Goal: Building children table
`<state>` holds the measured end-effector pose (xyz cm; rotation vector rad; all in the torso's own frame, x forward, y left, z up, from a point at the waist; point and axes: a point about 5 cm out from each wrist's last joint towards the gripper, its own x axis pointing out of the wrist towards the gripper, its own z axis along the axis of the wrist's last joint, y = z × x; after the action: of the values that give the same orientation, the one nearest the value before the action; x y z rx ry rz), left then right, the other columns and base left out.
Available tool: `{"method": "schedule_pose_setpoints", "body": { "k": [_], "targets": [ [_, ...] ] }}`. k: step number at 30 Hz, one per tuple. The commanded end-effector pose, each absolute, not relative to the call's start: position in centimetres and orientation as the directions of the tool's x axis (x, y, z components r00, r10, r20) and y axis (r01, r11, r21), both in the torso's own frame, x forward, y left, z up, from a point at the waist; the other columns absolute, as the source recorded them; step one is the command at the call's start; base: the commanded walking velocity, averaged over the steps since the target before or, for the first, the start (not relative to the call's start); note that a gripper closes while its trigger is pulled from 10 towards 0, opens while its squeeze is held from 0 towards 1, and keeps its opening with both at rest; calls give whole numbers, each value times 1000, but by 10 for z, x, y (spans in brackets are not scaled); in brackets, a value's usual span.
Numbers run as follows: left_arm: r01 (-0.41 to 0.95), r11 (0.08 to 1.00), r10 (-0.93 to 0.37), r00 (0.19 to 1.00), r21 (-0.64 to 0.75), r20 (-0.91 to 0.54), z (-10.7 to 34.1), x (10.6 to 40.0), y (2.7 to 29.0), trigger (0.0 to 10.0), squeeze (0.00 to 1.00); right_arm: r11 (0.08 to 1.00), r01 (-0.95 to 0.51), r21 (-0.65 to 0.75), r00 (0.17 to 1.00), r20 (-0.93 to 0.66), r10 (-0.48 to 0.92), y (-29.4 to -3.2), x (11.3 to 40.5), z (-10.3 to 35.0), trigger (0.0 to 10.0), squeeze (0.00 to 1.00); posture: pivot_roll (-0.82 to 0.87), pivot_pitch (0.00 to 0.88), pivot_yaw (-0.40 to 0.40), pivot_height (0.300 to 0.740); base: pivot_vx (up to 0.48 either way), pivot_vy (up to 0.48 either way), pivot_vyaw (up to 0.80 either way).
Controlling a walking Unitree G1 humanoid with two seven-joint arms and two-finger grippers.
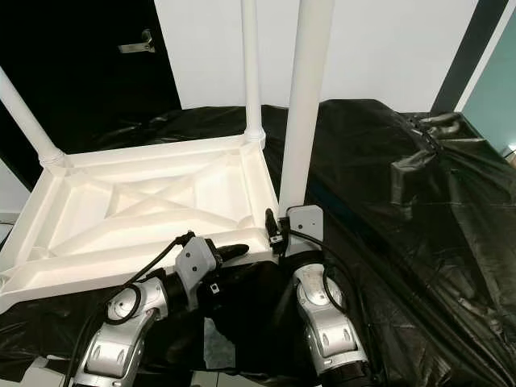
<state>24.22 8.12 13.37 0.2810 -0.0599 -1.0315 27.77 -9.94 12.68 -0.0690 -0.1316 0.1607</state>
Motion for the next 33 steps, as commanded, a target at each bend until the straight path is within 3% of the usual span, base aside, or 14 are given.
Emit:
{"method": "schedule_pose_setpoints", "body": {
  "k": [1,2,3,4,9,11,15,16,24,30,32,33],
  "targets": [
    [719,637,-738,673,277,-51,132,251,88,10000,0,984,-160,-76,982,85,166,-93,274,120,10000,0,38,0,32,740,0,0,0],
    [718,637,-737,674,280,-49,133,252,89,10000,0,985,-151,-80,984,86,157,-93,274,120,10000,820,36,0,36,740,0,0,0],
    [718,637,-737,674,280,-49,133,252,89,10000,0,985,-151,-80,984,86,157,-93,274,120,10000,820,36,0,36,740,0,0,0],
    [718,637,-737,674,281,-50,132,252,89,10000,0,986,-148,-82,983,93,155,-95,274,122,10000,1000,35,0,37,740,0,0,0],
    [722,633,-741,670,280,-49,132,252,88,10000,0,977,-193,-91,972,121,203,-98,271,126,10000,1000,29,0,35,740,0,0,0],
    [729,629,-748,662,270,-45,132,252,87,10000,0,948,-302,-104,938,146,315,-105,265,131,10000,1000,26,0,34,740,0,0,0],
    [733,626,-752,658,264,-42,133,252,86,10000,0,928,-359,-100,919,133,370,-111,263,131,10000,1000,26,0,32,740,0,0,0],
    [735,625,-754,655,262,-42,133,252,86,10000,0,913,-390,-121,905,131,404,-113,262,131,10000,0,26,0,32,740,0,0,0],
    [759,607,-771,634,235,-56,131,251,87,10000,0,821,-540,-186,823,85,561,-133,266,134,10000,0,23,0,26,740,0,0,0],
    [764,603,-775,629,228,-60,130,250,88,10000,0,802,-559,-210,809,74,583,-137,270,135,10000,0,24,0,27,740,0,0,0],
    [770,600,-778,625,216,-68,130,252,88,10000,0,734,-616,-284,762,21,648,-142,284,136,10000,0,34,0,23,740,0,0,0],
    [770,601,-777,626,215,-69,129,252,88,10000,0,712,-631,-307,748,2,664,-142,288,135,4588,0,38,0,19,740,0,0,0]
  ]
}}
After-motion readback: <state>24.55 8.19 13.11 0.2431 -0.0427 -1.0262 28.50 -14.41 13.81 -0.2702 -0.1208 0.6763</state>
